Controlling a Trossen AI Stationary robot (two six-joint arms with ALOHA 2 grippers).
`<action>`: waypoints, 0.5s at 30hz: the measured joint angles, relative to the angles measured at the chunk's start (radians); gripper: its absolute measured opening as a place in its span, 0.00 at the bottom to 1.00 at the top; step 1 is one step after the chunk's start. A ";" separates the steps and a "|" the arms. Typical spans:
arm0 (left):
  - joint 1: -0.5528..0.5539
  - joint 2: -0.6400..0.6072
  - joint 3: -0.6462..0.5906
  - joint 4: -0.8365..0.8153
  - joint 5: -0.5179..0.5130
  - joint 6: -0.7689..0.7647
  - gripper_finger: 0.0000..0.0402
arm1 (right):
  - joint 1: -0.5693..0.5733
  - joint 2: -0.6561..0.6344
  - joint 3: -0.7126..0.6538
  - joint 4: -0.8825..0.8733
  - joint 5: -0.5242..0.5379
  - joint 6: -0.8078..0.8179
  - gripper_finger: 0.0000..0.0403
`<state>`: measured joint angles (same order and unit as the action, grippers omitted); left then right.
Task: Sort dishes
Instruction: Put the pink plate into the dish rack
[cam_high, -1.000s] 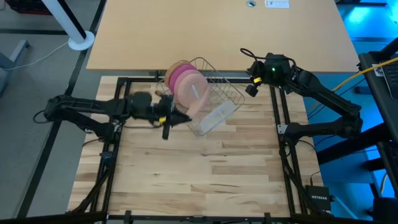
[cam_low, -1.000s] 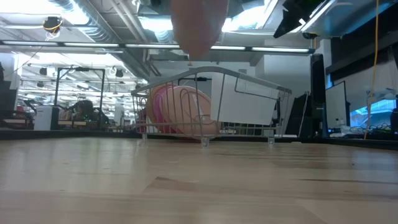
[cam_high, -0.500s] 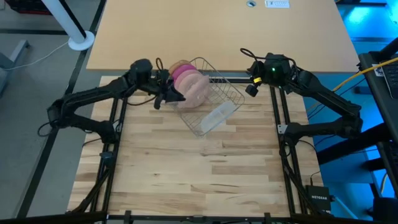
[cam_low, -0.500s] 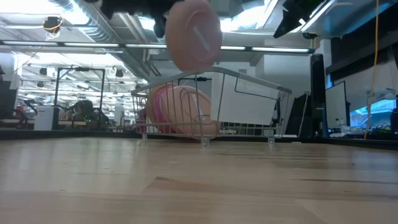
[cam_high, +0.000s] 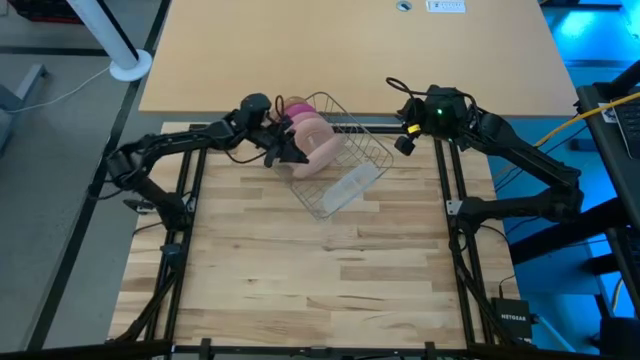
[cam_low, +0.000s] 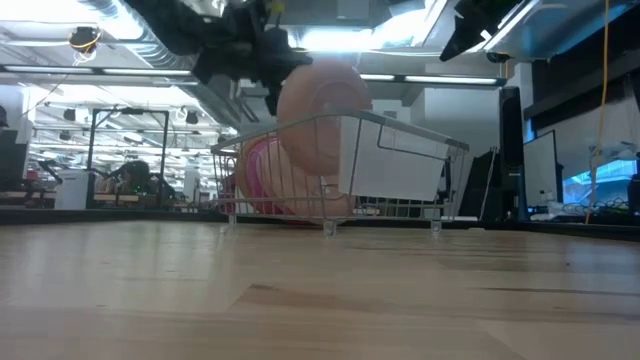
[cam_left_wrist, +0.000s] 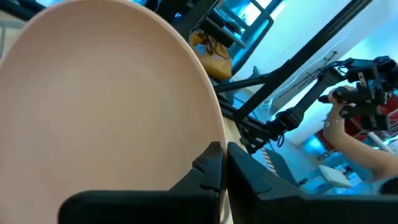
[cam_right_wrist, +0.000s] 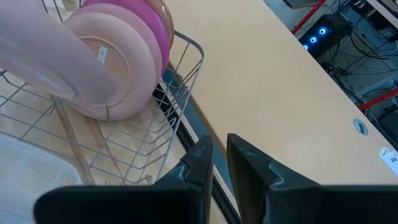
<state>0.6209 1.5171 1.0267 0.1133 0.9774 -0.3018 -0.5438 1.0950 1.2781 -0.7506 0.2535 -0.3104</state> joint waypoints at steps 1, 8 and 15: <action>0.007 0.017 0.000 0.018 0.012 -0.013 0.00 | 0.000 0.000 0.000 0.000 0.000 0.000 0.13; 0.041 0.089 0.000 0.069 0.053 -0.088 0.00 | 0.000 0.000 0.000 0.000 0.000 0.000 0.13; 0.067 0.101 0.001 0.066 0.052 -0.091 0.00 | 0.000 0.000 0.000 0.000 0.000 0.000 0.13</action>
<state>0.6877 1.6180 1.0275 0.1796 1.0298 -0.3930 -0.5438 1.0950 1.2781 -0.7509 0.2535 -0.3103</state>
